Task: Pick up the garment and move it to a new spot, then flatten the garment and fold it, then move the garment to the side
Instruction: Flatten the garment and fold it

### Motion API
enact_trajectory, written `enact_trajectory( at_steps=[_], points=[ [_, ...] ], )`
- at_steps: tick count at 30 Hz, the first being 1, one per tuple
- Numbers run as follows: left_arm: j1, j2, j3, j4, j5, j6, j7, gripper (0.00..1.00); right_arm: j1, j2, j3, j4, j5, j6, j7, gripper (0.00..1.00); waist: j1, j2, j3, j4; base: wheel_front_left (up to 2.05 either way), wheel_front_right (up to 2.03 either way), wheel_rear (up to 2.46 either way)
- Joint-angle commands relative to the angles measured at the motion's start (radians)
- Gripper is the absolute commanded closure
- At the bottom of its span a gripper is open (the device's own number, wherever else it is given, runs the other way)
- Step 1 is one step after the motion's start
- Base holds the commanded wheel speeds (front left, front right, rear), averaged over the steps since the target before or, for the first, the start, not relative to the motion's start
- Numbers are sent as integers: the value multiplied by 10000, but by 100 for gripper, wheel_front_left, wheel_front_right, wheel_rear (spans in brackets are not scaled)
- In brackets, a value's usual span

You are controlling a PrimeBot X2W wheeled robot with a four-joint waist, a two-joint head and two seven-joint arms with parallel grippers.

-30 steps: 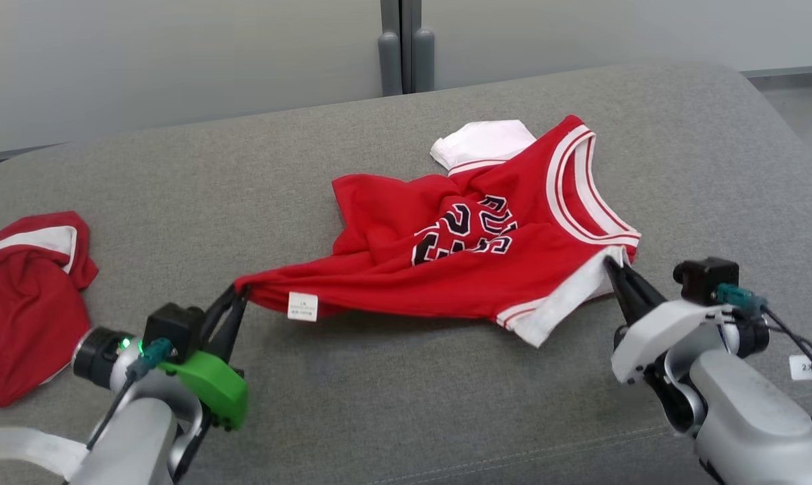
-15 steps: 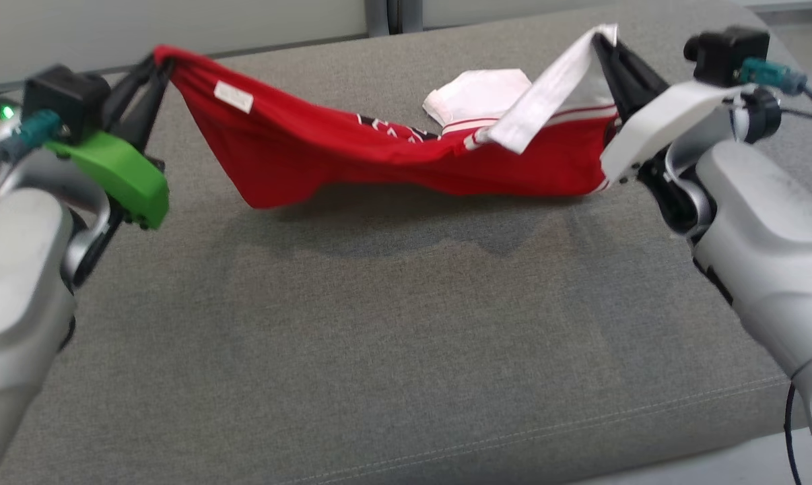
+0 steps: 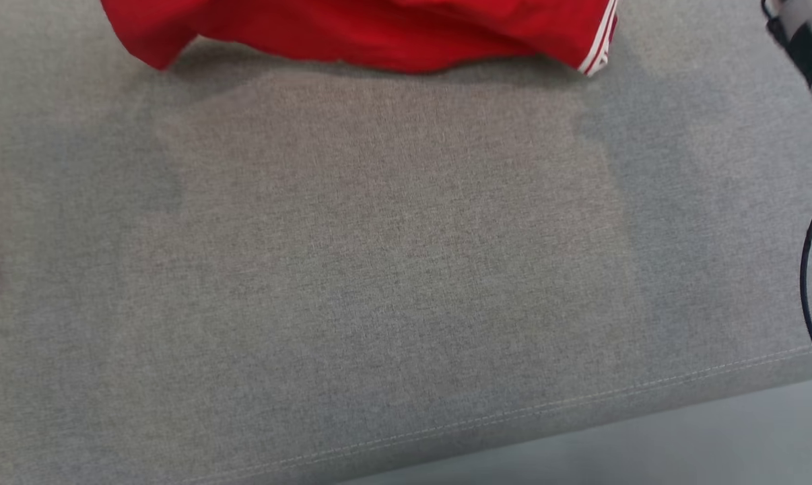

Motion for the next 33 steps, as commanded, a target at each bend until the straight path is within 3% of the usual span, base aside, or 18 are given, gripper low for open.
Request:
enact_trajectory(
  at_steps=[1, 8, 15, 24, 33],
  points=[
    [-350, -24, -113, 133, -24, -14, 59, 100, -264, 94, -6, 208, 24, -8, -26, 100, -2, 0, 545, -49, 0, 0, 0],
    [-2089, -691, -218, 1686, -238, -13, -329, 100, -1801, 486, -105, 1803, -364, -7, -655, 100, -2, 0, 902, 82, 0, 0, 0],
    [-3155, -1392, -225, 2910, -106, 42, -1283, 100, -3169, 328, -599, 2204, -1064, -7, -1121, 100, -2, 0, 929, 348, 0, 0, 0],
    [-4052, -2031, -167, 3709, 163, 225, -2231, 100, -3522, 169, -1872, 1167, -2981, -5, -1124, 100, -2, 0, 1000, 588, 0, 0, 0],
    [-3464, -2259, -115, 4176, -113, 63, -2526, 100, -2420, 737, -3002, 1, -4716, -7, -1114, 100, -2, 0, 1541, 610, 0, 0, 0]
  ],
)
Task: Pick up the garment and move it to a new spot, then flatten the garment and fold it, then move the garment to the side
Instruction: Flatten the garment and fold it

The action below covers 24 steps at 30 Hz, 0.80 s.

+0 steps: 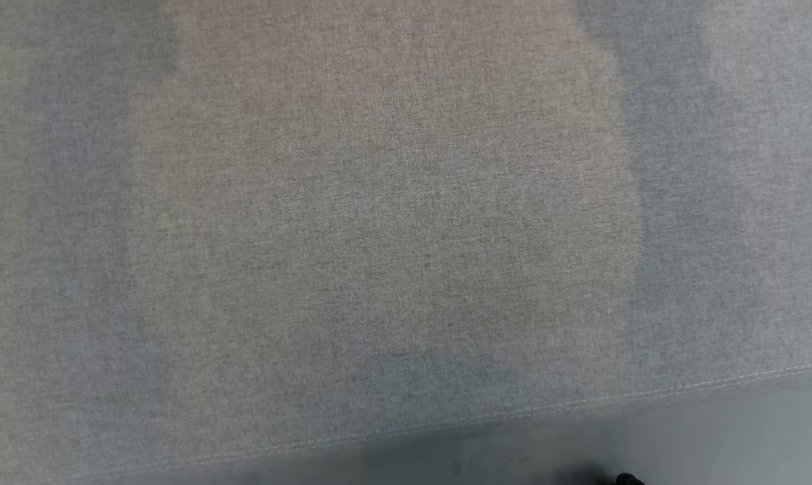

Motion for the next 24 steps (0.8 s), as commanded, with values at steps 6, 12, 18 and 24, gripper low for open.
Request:
enact_trajectory(
  at_steps=[6, 12, 18, 24],
  points=[
    [1142, 28, 49, -416, -258, -75, -113, 100, 1005, 156, -60, -918, -150, -5, -16, 100, -1, 0, 249, 8, 0, 0, 0],
    [2900, 495, 448, -1892, -558, -78, -102, 100, 2386, 3, 575, -1939, 733, -5, -17, 100, -1, 0, -193, -77, 0, 0, 0],
    [5342, 983, 1547, -3419, -643, -81, -104, 100, 4405, -413, 1619, -2676, 2344, -3, -17, 100, -1, 0, -1104, -266, 0, 0, 0],
    [8185, 1034, 2822, -5068, -114, 159, -104, 100, 6523, -987, 2509, -3602, 3660, -3, -17, 100, -1, 0, -1997, -335, 0, 0, 0]
  ],
)
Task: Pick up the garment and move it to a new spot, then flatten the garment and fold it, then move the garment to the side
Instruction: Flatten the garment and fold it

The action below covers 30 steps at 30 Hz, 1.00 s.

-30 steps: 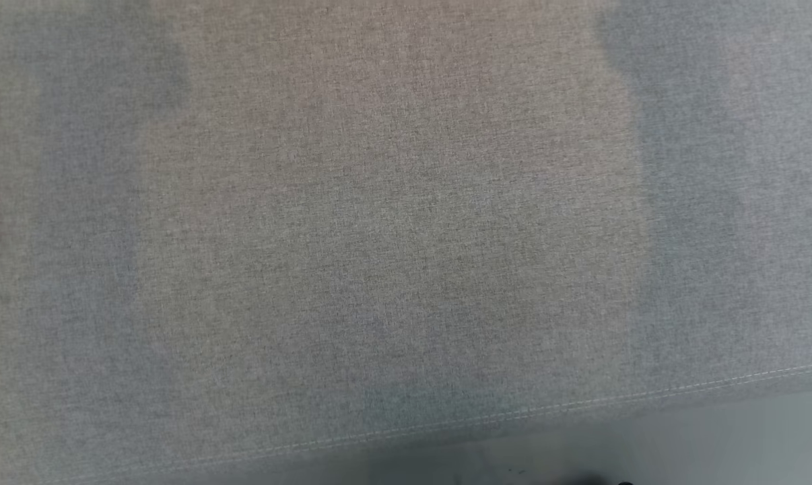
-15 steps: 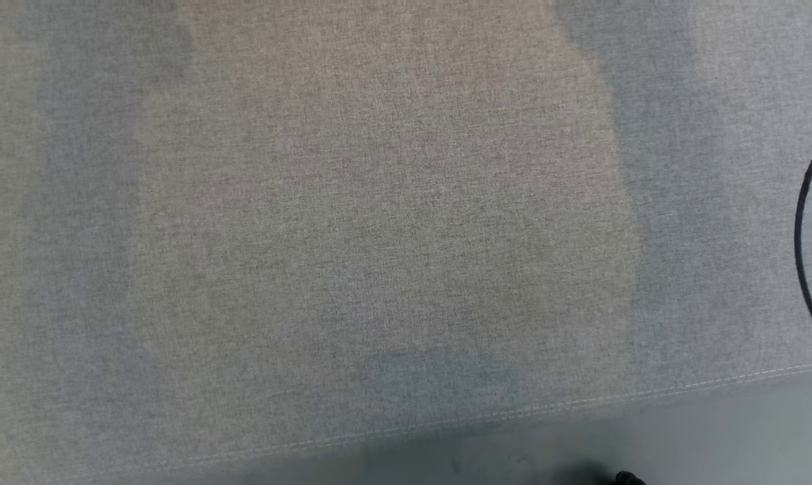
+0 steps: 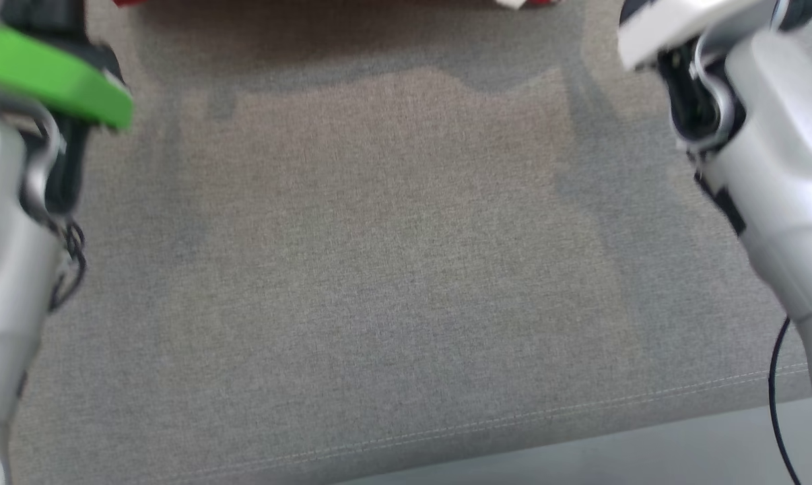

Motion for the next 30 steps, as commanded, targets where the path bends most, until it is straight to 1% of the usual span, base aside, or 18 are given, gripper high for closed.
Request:
enact_trajectory(
  at_steps=[1, 2, 5, 8, 10, 11, 12, 14, 20, 22, 27, 30],
  points=[
    [751, 37, 237, -402, 288, 134, -36, 100, 624, -159, 114, -292, 298, -1, -17, 100, 1, 0, -764, -105, 0, 0, 0],
    [1201, -26, 538, -681, 301, 220, -36, 100, 932, -265, 131, -510, 375, -1, -17, 100, 1, 0, -890, -112, 0, 0, 0],
    [2646, -195, 1006, -1350, 628, 290, -28, 100, 2101, -519, 191, -1075, 590, -1, -17, 100, 1, 0, -1261, -102, 0, 0, 0],
    [3927, -370, 1463, -1888, 927, 398, -29, 100, 3246, -680, 35, -1588, 746, -1, -17, 100, 1, 0, -1612, -107, 0, 0, 0],
    [4893, -552, 1670, -2093, 1015, 351, -28, 100, 3946, -725, -138, -1915, 757, -1, -17, 100, 1, 0, -1814, -160, 0, 0, 0],
    [4893, -552, 1670, -2093, 1015, 351, -28, 100, 3946, -725, -138, -1915, 757, -1, -17, 100, 1, 0, -1814, -160, 0, 0, 0],
    [5281, -644, 1765, -2201, 1105, 338, -28, 100, 4337, -742, -232, -2055, 796, -1, -17, 100, 1, 0, -1906, -166, 0, 0, 0],
    [5964, -883, 2048, -2401, 1079, 320, -28, 100, 4996, -764, -414, -2305, 711, -1, -17, 100, 1, 0, -2083, -215, 0, 0, 0],
    [7766, -1627, 2704, -2752, 1461, 256, -28, 100, 6925, -819, -1041, -2940, 640, -1, -19, 100, 1, 0, -2641, -227, 0, 0, 0],
    [8259, -1902, 2912, -2845, 1580, 245, -28, 100, 7565, -805, -1103, -3074, 612, -1, -17, 100, 1, 0, -2798, -229, 0, 0, 0],
    [9273, -2389, 3470, -2847, 2054, 188, -28, 100, 8755, -746, -1093, -3327, 344, -1, 50, 100, 1, 0, -3038, -267, 0, 0, 0],
    [9689, -2484, 3688, -2694, 2630, 223, -28, 100, 9307, -626, -1108, -3428, 131, -1, 151, 100, 1, 0, -3115, -269, 0, 0, 0]
  ],
)
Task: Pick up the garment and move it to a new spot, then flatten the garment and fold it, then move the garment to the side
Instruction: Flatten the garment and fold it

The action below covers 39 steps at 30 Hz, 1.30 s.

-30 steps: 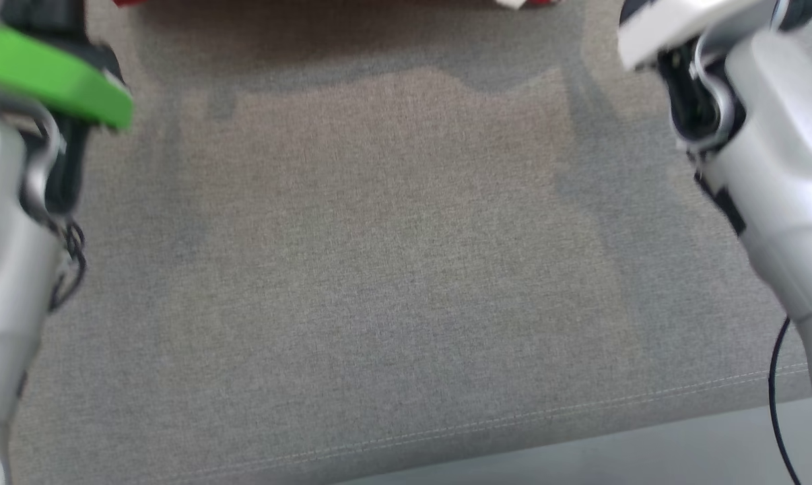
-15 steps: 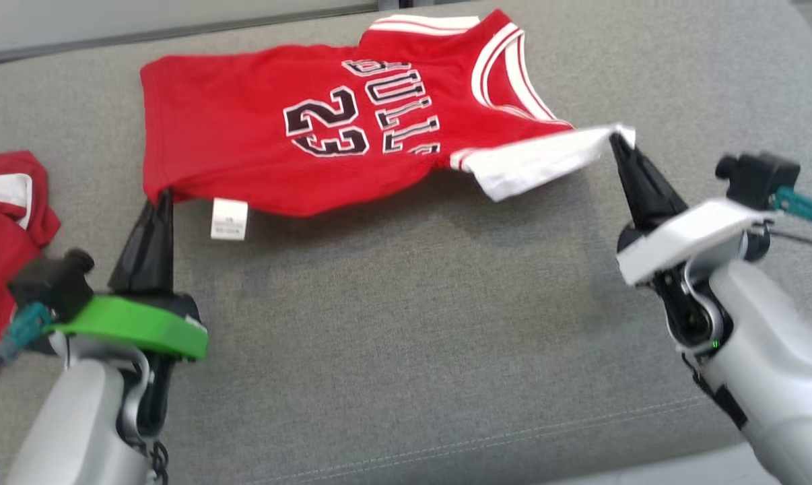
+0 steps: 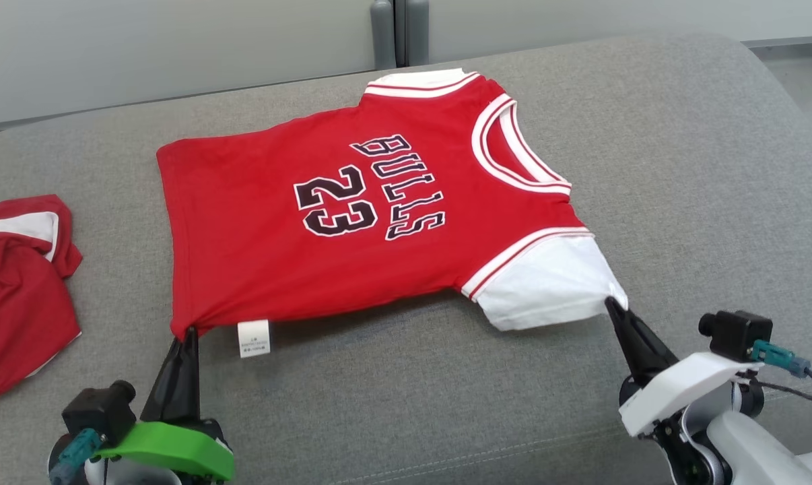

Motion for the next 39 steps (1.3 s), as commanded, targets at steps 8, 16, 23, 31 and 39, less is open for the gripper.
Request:
enact_trajectory(
  at_steps=[8, 16, 23, 31, 39],
  points=[
    [704, -92, 350, 952, 1261, -136, -17, 100, 1462, 174, -329, -269, -250, -1, 804, 100, 1, -1, -220, 107, 0, 0, 0],
    [1114, -194, 611, 1627, 1847, -57, -17, 100, 2467, 393, -792, -526, -461, -1, 1722, 100, 1, -1, -323, 24, 0, 0, 0],
    [1209, -410, 843, 1659, 2116, 32, -17, 100, 2686, 587, -1018, -1044, -1009, -1, 2218, 100, 1, -1, -235, 73, 0, 0, 0],
    [1001, -371, 1077, 1113, 2353, -92, -17, 100, 2308, 476, -1399, -1753, -1408, -1, 1909, 100, 1, -1, -178, 173, 0, 0, 0],
    [370, -191, 774, 736, 2725, -230, -17, 100, 1403, 274, -1453, -2369, -1358, -1, 2005, 100, 1, -1, -57, 314, 0, 0, 0]
  ],
)
